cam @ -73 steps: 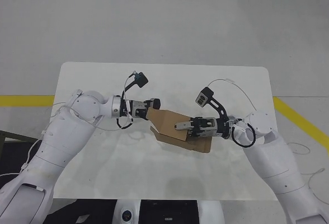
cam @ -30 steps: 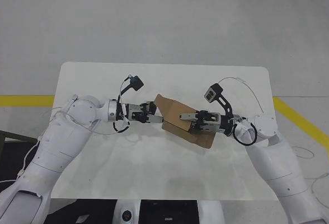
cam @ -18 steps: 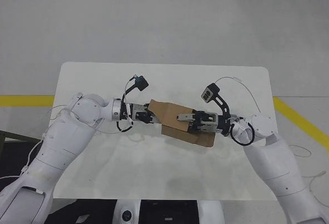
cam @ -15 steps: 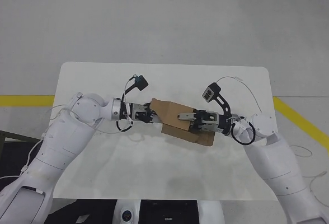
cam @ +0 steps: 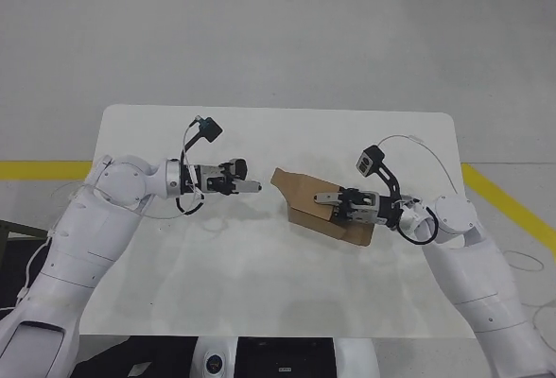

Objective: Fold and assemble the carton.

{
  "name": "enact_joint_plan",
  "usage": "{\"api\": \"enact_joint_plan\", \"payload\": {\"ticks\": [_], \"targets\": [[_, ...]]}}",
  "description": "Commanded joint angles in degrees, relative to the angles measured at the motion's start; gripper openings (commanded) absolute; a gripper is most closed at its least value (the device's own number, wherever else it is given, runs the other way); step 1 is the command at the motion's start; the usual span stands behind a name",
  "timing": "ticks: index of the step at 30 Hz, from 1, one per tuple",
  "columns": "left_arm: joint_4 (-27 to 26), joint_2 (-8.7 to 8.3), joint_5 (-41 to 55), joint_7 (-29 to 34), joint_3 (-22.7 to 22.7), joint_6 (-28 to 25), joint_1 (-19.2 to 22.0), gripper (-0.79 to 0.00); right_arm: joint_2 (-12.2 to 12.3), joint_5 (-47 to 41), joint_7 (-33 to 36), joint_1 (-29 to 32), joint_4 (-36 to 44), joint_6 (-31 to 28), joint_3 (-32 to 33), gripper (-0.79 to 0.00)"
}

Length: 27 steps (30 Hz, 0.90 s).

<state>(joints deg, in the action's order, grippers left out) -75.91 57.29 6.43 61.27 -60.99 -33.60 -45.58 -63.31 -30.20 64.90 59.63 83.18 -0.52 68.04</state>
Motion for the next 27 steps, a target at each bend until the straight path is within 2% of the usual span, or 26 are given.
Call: {"api": "enact_joint_plan", "payload": {"ticks": [1, 6, 15, 21, 27], "targets": [[-0.75, -0.22, -0.14, 0.09, -0.65, 0.09, -0.23, 0.000, 0.12, 1.43, 0.50, 0.17, 0.54, 0.64, -0.35, -0.785], [-2.25, -0.12, -0.35, -0.12, -0.13, 0.09, 0.07, 0.000, 0.12, 3.71, 0.86, 0.23, 2.10, 1.99, -2.08, -0.785], [-2.51, 0.73, -2.29, 0.76, 3.58, -0.34, 2.11, 0.000, -0.30, 4.04, -0.12, -0.57, 3.18, 2.54, -4.59, -0.785], [-2.05, 0.92, -3.29, 1.20, 4.57, 0.18, 2.97, 0.000, -0.21, 3.99, -1.35, -0.80, 2.85, 1.61, -3.85, -0.785], [-1.66, 0.97, -2.05, 1.23, 4.63, 3.18, 3.19, 0.000, 0.08, 3.71, -1.74, -0.46, 3.91, -0.20, -2.23, -0.785]]}}
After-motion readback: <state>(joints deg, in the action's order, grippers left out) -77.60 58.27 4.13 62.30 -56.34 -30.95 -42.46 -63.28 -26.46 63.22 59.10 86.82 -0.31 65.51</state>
